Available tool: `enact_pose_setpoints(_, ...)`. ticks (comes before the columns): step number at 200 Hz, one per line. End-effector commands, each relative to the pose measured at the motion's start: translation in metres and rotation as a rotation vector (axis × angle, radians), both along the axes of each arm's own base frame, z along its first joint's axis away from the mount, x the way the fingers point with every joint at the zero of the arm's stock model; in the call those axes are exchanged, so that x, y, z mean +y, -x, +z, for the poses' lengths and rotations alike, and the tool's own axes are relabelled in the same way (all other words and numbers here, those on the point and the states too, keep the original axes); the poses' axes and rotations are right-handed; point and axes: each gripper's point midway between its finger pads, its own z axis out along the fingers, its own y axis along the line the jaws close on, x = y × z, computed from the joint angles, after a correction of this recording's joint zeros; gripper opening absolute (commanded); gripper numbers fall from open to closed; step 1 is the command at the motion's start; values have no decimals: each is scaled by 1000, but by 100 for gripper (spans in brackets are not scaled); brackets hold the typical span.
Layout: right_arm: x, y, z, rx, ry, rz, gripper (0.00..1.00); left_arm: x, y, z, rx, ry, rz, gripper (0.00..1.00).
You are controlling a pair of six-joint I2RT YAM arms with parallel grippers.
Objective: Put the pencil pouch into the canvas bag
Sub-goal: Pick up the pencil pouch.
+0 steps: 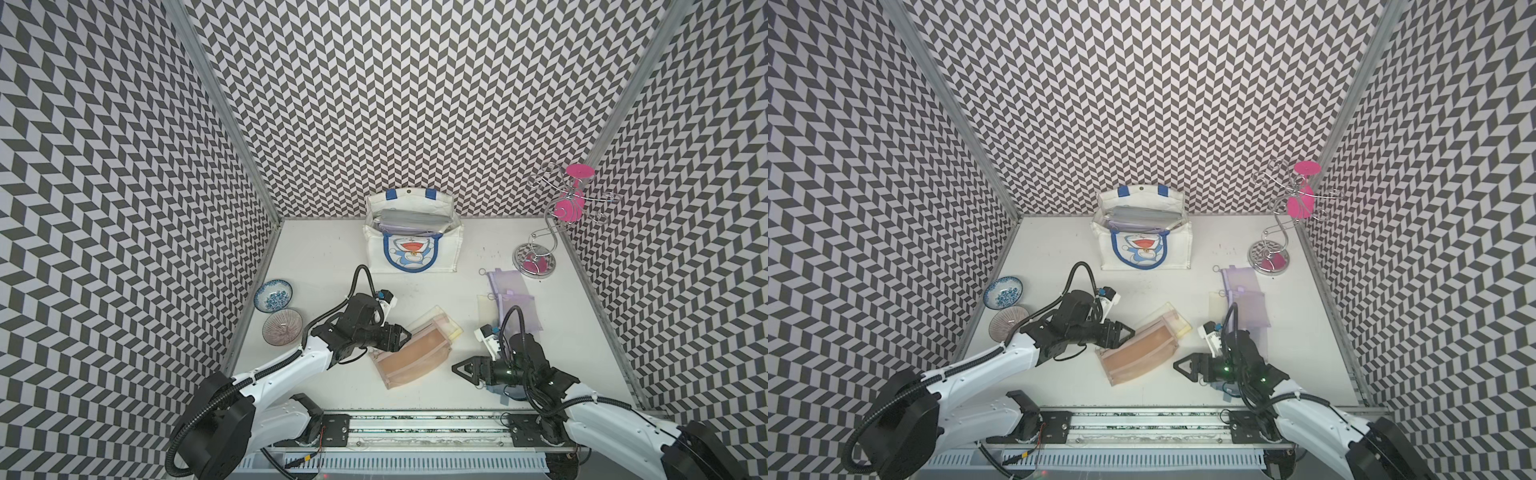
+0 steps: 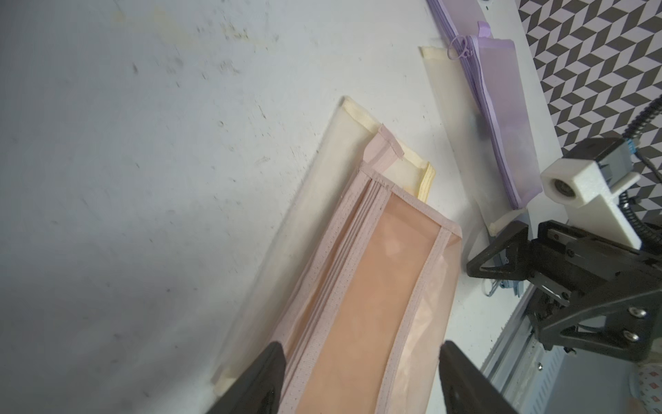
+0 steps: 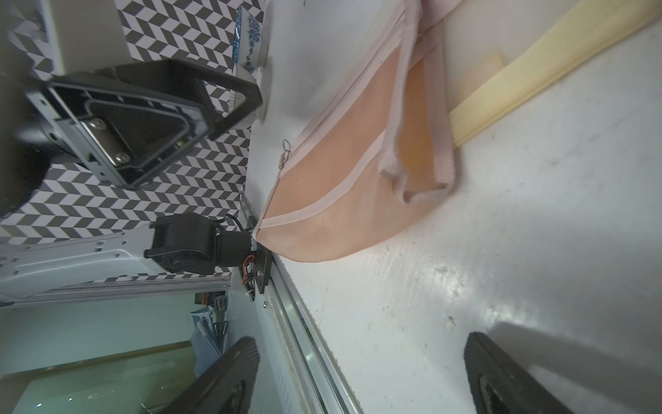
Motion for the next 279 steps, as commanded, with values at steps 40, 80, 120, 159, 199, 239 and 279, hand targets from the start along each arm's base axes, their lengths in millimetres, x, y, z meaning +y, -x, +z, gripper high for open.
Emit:
enact_pose_setpoints(40,43,1,13,-28,-84,55,85,-21,35,-16,79,86,-13,66)
enact_pose_setpoints(80,59,-11,10,-41,-81,69,80,-34,46,-17,116,150,-59,65)
enact_pose_setpoints(120,72,-31,9,-64,-82,65,74,-38,60,-22,181,269,-54,64)
enact_pose_setpoints(159,82,-49,15,-90,-101,58,65,-41,66,-24,203,304,-78,64)
enact_pose_setpoints(199,85,-58,16,-90,-137,54,55,-47,69,-27,230,331,-109,63)
enact_pose_setpoints(239,90,-60,11,-81,-141,69,41,-49,70,-27,233,339,-119,63)
enact_pose_setpoints(279,92,-61,8,-83,-137,77,12,-49,68,-24,214,332,-115,63)
